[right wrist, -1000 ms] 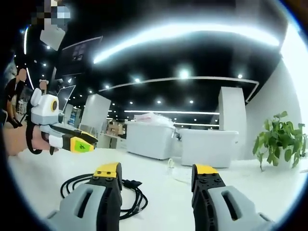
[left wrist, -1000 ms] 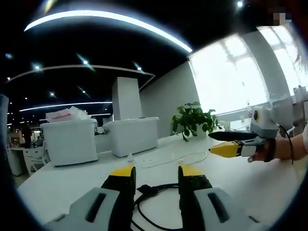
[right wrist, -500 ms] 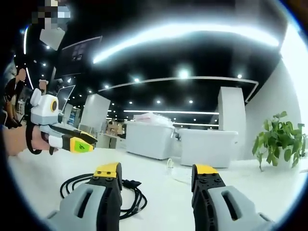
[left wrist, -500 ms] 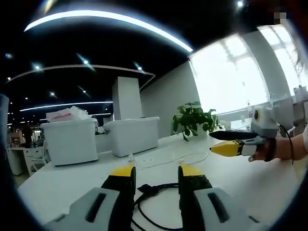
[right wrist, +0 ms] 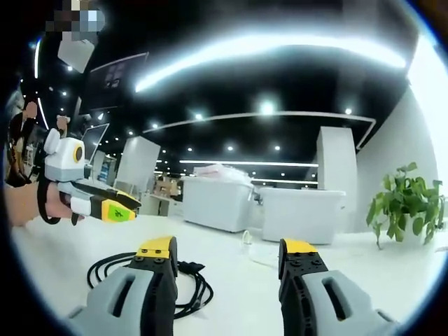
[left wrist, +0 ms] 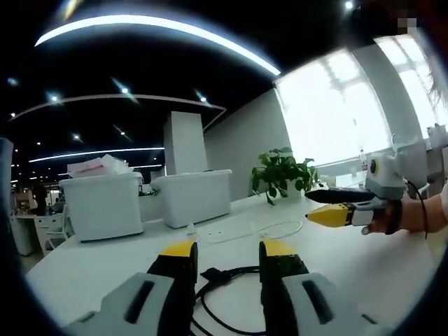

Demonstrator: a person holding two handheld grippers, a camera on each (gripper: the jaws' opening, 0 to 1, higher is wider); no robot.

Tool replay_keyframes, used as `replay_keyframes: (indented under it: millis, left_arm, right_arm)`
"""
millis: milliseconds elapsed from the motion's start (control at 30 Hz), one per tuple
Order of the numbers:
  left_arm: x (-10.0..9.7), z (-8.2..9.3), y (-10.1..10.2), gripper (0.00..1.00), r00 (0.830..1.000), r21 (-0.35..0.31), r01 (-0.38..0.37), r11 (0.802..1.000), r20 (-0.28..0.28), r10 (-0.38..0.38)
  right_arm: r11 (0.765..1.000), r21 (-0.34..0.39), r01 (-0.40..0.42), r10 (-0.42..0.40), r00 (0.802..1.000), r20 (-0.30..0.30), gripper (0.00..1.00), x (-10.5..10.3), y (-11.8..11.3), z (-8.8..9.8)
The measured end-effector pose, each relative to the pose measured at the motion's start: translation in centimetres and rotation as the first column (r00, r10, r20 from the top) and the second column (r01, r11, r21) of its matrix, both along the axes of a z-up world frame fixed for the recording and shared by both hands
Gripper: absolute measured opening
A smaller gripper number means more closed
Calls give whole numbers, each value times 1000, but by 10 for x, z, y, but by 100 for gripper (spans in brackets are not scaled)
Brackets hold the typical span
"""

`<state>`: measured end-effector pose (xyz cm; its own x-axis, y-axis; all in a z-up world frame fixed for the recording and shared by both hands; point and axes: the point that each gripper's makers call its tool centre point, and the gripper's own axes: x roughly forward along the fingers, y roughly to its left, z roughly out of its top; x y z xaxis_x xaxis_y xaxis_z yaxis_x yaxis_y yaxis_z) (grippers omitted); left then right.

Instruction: Coil the Type-C to USB data cable on the desktop and secure it with Velcro straps.

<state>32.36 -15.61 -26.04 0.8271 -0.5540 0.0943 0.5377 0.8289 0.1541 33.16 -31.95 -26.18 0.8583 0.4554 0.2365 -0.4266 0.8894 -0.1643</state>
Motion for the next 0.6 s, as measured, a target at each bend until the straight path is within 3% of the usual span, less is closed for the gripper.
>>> replay_keyframes:
  millis: [600]
  left_arm:
    - [-1,2,1,37,1000,-1,2,1000,2,-2]
  right_arm:
    - [1000,-19,12,-12,1000,-13,57,4,0,-5]
